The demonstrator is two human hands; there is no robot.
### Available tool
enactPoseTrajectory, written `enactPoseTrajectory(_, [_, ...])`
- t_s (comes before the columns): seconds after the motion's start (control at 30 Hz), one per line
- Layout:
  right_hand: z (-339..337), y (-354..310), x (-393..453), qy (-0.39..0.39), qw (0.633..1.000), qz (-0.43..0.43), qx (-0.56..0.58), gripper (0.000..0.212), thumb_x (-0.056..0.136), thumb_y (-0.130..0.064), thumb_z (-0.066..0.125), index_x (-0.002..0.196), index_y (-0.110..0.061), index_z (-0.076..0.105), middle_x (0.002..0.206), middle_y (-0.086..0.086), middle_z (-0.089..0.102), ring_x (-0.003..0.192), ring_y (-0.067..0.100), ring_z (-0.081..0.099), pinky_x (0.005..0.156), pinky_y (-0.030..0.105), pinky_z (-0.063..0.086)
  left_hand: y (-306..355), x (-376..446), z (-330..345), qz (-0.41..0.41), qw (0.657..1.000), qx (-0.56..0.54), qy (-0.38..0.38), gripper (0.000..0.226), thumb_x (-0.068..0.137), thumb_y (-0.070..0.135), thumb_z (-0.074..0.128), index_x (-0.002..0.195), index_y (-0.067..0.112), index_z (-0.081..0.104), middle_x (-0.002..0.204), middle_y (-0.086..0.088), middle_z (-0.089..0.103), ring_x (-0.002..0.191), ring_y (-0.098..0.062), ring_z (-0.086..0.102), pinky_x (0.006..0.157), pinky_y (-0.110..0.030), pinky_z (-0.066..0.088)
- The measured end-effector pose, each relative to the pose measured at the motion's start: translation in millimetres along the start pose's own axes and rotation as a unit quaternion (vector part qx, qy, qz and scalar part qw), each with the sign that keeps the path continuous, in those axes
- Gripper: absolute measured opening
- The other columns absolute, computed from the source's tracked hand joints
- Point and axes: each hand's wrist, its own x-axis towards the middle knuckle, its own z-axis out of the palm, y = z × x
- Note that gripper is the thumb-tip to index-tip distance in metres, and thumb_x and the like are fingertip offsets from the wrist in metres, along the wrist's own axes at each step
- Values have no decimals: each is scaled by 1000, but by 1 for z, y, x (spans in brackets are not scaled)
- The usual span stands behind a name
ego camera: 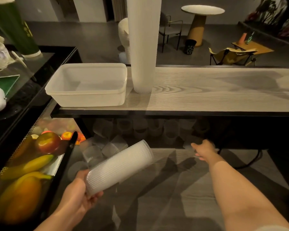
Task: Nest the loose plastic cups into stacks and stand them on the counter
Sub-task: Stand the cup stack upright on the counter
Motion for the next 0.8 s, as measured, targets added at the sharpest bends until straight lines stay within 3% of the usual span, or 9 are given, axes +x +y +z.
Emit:
enactPoseTrajectory(0.07, [6, 3, -15, 10, 997, -38, -68, 67, 86, -50, 63, 137, -12, 45, 126, 13, 61, 107, 36, 64, 93, 43, 53, -2, -1, -1, 10, 1000, -1, -4, 27, 97, 37, 44, 89, 14, 56, 78, -21, 60, 59, -30, 53, 57, -30, 36])
enactPoseTrajectory(0.13, [14, 6, -32, 2, 994, -79, -71, 59, 89, -43, 64, 138, -15, 48, 132, 12, 57, 119, 36, 57, 97, 37, 44, -3, 0, 0, 15, 1000, 0, -7, 26, 97, 37, 45, 89, 14, 56, 78, -20, 59, 58, -30, 53, 56, -30, 35])
enactPoseTrajectory(0.23, [35, 24, -45, -5, 992, -128, 3, 35, 86, -30, 70, 118, -40, 61, 119, 9, 67, 105, 34, 64, 92, 41, 50, -5, 2, -2, 23, 1000, 3, -6, 24, 97, 36, 45, 94, 16, 56, 86, -22, 60, 62, -32, 55, 58, -32, 38])
enactPoseTrajectory(0.3, [54, 49, -34, -25, 989, -138, 36, 35, 84, -22, 70, 103, -49, 61, 111, 5, 70, 101, 28, 66, 91, 43, 53, -7, 2, -5, 26, 1000, 7, -11, 24, 98, 37, 43, 95, 17, 56, 87, -22, 60, 62, -32, 55, 58, -32, 38])
enactPoseTrajectory(0.37, [57, 44, -67, -42, 987, -138, 70, 45, 85, -7, 65, 111, -44, 59, 109, 2, 70, 103, 24, 65, 93, 39, 53, -9, 2, -6, 26, 999, 12, -14, 27, 98, 40, 43, 94, 16, 56, 85, -21, 59, 61, -31, 54, 57, -31, 37])
enactPoseTrajectory(0.43, [57, 33, -107, -58, 982, -123, 134, 49, 87, 6, 57, 117, -32, 57, 108, 6, 69, 98, 23, 64, 84, 29, 52, -11, 0, -8, 27, 999, 18, -17, 28, 99, 39, 43, 94, 15, 55, 86, -22, 59, 61, -31, 54, 56, -31, 36])
enactPoseTrajectory(0.53, [64, 30, -138, -88, 967, -97, 218, 32, 91, 2, 61, 117, -15, 63, 105, 6, 69, 90, 16, 63, 68, 16, 46, -17, 0, -14, 32, 999, 24, -19, 26, 100, 38, 43, 102, 15, 54, 95, -22, 58, 65, -33, 55, 56, -31, 37])
enactPoseTrajectory(0.63, [65, 25, -164, -103, 946, -81, 297, 17, 91, -11, 65, 107, -19, 69, 100, 2, 71, 86, 11, 63, 65, 21, 46, -22, -1, -20, 31, 999, 29, -25, 33, 98, 41, 46, 114, 12, 52, 102, -23, 57, 68, -33, 56, 55, -31, 40])
enactPoseTrajectory(0.8, [69, 21, -190, -119, 898, -95, 413, 21, 91, -14, 65, 111, -19, 70, 103, 5, 74, 98, 20, 68, 81, 34, 52, -29, -4, -29, 42, 998, 30, -31, 32, 97, 40, 51, 108, 9, 54, 95, -21, 57, 70, -34, 58, 64, -37, 44])
